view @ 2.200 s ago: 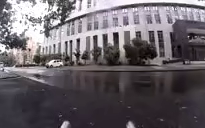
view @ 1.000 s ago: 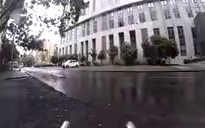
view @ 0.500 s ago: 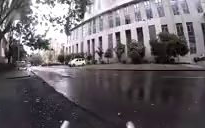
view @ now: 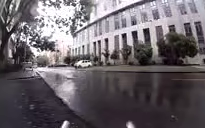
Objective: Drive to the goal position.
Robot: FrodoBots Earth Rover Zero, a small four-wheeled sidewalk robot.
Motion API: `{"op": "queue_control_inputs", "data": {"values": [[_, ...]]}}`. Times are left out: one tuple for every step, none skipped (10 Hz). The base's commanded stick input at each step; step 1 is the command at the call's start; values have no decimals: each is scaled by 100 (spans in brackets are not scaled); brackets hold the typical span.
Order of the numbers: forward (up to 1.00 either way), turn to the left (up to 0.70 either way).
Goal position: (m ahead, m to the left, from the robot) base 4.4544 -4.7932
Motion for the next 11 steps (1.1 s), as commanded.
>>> {"op": "queue_control_inputs", "data": {"values": [[68,14],[68,14],[68,14],[68,14],[68,14],[68,14],[68,14],[68,14],[68,14],[68,14],[68,14]]}}
